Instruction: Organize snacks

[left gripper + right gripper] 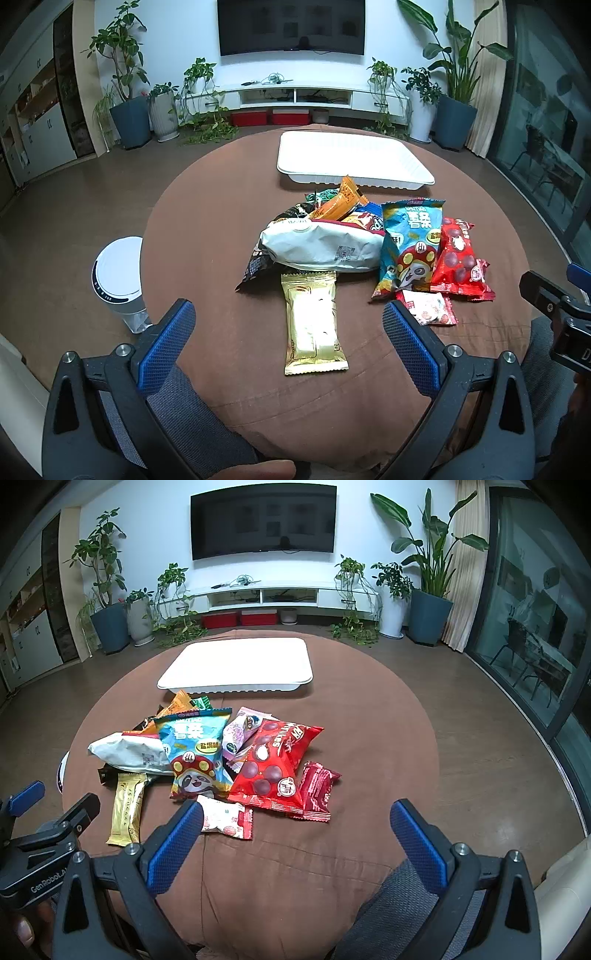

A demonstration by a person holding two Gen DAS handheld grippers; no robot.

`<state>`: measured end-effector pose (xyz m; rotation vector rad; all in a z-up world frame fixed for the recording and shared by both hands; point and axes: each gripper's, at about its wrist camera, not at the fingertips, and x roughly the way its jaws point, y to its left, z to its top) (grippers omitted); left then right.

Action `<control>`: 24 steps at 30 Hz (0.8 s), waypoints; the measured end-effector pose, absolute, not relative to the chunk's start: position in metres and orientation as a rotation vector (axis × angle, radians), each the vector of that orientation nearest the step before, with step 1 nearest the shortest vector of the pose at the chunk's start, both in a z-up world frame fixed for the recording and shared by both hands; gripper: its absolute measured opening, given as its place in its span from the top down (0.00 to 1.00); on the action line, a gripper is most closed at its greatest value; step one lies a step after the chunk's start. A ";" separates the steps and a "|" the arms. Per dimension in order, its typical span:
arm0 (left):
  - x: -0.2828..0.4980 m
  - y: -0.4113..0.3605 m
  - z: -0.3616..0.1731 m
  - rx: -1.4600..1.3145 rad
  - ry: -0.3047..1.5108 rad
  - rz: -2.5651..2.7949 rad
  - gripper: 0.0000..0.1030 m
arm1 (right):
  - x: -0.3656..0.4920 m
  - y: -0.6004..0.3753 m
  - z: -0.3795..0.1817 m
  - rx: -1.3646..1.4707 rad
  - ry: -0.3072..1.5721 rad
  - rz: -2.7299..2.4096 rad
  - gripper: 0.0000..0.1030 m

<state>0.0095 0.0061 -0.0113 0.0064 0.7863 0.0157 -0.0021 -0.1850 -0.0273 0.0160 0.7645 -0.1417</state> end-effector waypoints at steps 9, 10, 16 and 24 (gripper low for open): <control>0.010 0.005 -0.014 0.007 0.794 0.018 0.00 | -0.002 -0.183 -0.027 0.018 0.765 -0.138 0.00; 0.010 0.005 -0.014 0.007 0.795 0.019 0.00 | -0.002 -0.183 -0.027 0.016 0.764 -0.139 0.00; 0.011 0.006 -0.014 0.006 0.796 0.019 0.00 | -0.002 -0.183 -0.027 0.014 0.763 -0.138 0.00; 0.011 0.006 -0.015 0.005 0.796 0.020 0.00 | -0.003 -0.182 -0.027 0.014 0.763 -0.139 0.00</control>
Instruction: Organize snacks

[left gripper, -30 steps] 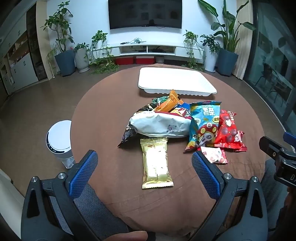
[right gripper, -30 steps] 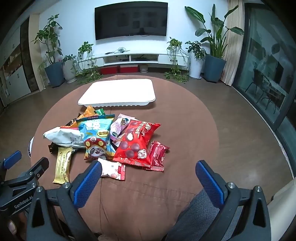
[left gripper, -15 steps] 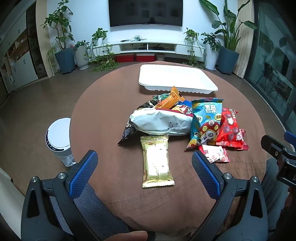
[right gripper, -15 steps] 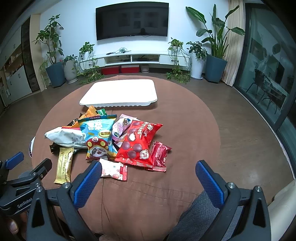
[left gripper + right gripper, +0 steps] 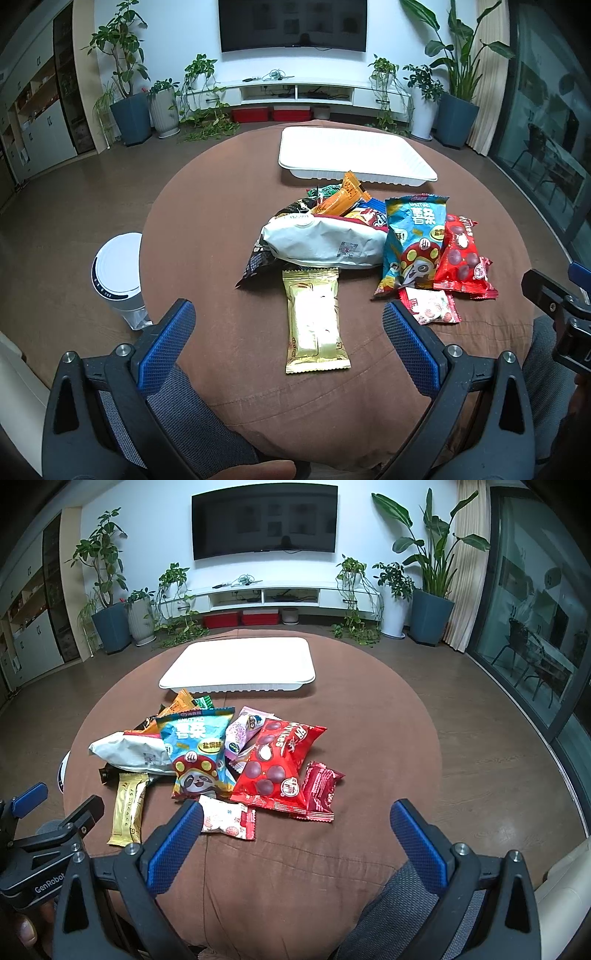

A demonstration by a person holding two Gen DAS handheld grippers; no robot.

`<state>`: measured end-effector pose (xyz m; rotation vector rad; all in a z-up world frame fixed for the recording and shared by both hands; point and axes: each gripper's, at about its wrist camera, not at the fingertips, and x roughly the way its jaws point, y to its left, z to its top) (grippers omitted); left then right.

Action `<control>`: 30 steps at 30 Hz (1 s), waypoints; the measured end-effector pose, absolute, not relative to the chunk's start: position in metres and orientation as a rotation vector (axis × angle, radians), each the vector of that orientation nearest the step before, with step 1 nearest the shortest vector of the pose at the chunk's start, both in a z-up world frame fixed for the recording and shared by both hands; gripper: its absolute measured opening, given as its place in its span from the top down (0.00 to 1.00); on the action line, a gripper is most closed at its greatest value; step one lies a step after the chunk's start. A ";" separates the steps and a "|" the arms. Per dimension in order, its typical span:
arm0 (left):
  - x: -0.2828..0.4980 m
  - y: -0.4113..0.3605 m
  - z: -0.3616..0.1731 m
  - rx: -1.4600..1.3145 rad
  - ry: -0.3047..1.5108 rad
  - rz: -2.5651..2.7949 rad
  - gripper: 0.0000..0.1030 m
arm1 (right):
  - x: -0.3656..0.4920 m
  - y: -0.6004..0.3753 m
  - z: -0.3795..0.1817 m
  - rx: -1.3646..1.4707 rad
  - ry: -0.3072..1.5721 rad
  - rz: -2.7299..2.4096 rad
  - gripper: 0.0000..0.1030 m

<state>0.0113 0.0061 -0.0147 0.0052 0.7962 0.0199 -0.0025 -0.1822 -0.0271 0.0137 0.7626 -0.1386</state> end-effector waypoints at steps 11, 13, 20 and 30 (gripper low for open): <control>0.012 0.007 -0.015 0.005 0.798 0.020 0.00 | -0.002 -0.182 -0.027 0.014 0.763 -0.138 0.00; 0.012 0.007 -0.015 0.005 0.799 0.019 0.00 | -0.002 -0.182 -0.027 0.014 0.764 -0.138 0.00; 0.011 0.008 -0.017 0.004 0.799 0.020 0.00 | -0.002 -0.182 -0.028 0.014 0.763 -0.138 0.00; 0.012 0.008 -0.016 0.004 0.799 0.020 0.00 | -0.002 -0.182 -0.028 0.014 0.763 -0.140 0.00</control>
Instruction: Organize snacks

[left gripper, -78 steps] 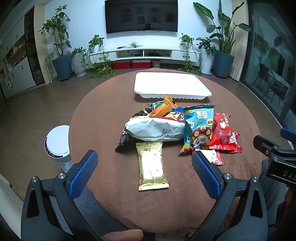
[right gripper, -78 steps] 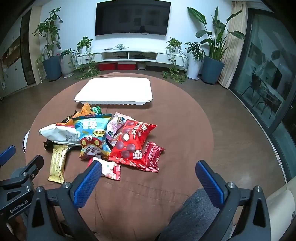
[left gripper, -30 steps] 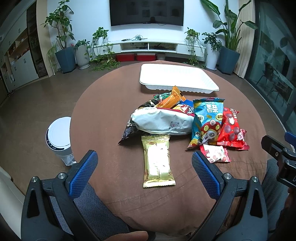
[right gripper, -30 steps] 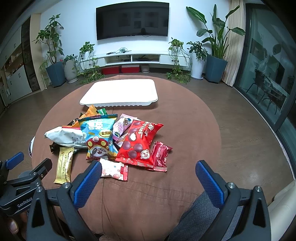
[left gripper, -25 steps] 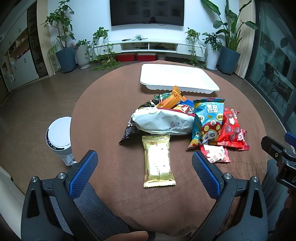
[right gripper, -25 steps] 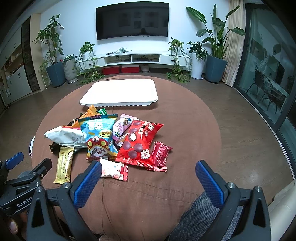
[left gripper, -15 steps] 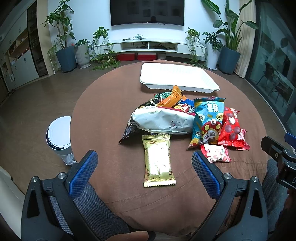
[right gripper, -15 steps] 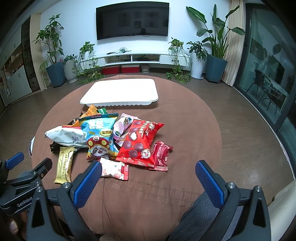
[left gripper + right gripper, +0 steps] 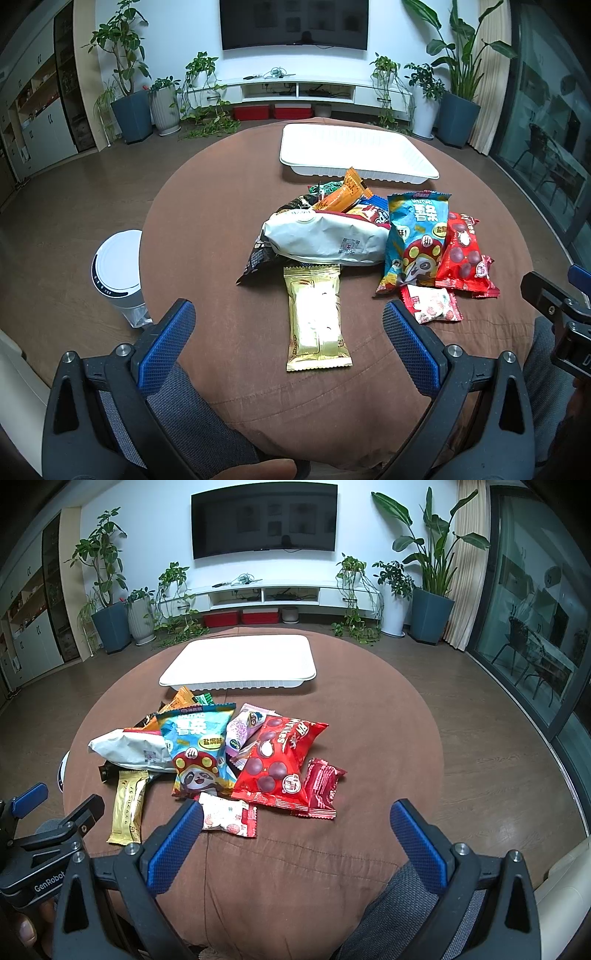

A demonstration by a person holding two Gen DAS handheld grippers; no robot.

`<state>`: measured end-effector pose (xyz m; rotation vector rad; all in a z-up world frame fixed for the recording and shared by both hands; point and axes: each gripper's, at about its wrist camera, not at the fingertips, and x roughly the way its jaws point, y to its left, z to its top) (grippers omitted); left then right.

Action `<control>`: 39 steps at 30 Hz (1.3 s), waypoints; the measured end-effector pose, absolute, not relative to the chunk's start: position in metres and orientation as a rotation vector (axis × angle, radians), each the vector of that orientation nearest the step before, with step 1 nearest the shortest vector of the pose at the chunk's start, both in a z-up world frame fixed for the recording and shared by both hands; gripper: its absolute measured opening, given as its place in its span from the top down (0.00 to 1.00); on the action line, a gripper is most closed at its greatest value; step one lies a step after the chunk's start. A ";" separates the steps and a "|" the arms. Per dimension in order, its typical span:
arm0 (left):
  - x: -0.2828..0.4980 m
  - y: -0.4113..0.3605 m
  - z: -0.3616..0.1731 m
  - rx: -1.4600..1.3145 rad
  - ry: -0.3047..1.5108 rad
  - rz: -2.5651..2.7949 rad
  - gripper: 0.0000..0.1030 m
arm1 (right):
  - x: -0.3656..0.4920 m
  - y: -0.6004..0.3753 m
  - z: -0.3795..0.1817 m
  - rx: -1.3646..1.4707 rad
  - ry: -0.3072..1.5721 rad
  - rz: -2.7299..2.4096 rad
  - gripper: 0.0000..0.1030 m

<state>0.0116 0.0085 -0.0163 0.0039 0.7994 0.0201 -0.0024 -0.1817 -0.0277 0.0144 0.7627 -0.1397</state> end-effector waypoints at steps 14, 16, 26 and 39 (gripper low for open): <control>0.011 0.009 -0.019 0.004 0.801 0.020 0.00 | -0.002 -0.182 -0.028 0.015 0.765 -0.138 0.00; 0.011 0.009 -0.019 0.004 0.801 0.021 0.00 | -0.002 -0.182 -0.028 0.014 0.765 -0.138 0.00; 0.010 0.009 -0.019 0.003 0.802 0.021 0.00 | -0.002 -0.182 -0.028 0.014 0.766 -0.138 0.00; 0.014 0.013 -0.025 -0.042 0.803 -0.010 0.00 | -0.003 -0.183 -0.036 0.027 0.768 -0.127 0.00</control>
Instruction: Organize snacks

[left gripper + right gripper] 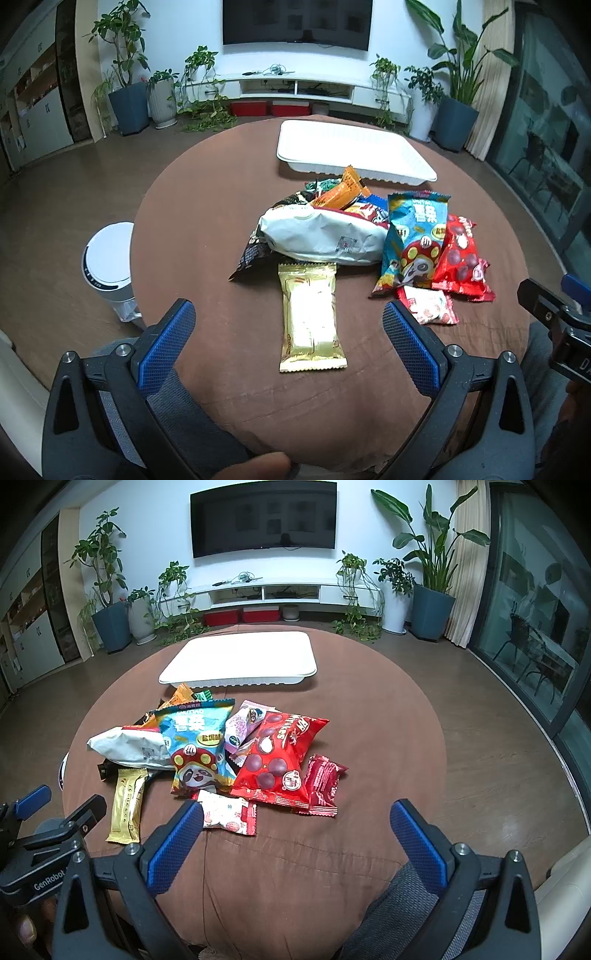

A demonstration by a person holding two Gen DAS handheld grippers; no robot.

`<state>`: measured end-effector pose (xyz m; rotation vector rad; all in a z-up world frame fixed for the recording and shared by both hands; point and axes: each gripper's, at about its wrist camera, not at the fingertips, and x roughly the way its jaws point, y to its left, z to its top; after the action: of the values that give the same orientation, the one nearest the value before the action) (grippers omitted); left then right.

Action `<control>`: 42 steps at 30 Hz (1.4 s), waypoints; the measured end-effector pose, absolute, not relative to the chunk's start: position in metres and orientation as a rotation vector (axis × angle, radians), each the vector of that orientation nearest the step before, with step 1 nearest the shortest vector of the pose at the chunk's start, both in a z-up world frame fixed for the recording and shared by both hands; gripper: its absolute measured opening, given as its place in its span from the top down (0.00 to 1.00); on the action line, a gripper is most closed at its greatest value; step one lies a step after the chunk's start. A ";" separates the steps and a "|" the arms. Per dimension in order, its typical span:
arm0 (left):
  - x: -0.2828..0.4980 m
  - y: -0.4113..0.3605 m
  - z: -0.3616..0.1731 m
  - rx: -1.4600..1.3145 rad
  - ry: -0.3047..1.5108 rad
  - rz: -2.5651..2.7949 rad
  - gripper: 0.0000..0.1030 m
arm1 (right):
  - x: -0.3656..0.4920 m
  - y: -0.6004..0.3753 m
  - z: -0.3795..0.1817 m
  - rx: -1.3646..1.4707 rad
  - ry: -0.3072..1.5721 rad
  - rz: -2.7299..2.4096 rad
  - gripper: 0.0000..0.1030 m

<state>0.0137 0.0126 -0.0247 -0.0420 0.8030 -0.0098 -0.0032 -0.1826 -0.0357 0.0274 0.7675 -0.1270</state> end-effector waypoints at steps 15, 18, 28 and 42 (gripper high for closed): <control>0.041 0.025 -0.045 0.013 0.947 -0.058 0.00 | 0.002 -0.212 -0.049 0.166 0.734 -0.038 0.11; 0.056 0.013 -0.058 0.073 1.006 -0.050 0.01 | 0.005 -0.213 -0.052 0.165 0.743 -0.013 0.15; 0.086 -0.001 -0.087 0.099 1.102 -0.071 0.14 | 0.018 -0.220 -0.062 0.165 0.799 0.035 0.22; 0.111 0.013 -0.084 0.045 1.078 -0.178 0.72 | 0.034 -0.216 -0.064 0.226 0.870 0.192 0.26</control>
<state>0.1107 0.0129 -0.0836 0.0453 1.0781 -0.1782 0.0340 -0.2159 -0.0644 0.2259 0.8698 0.1921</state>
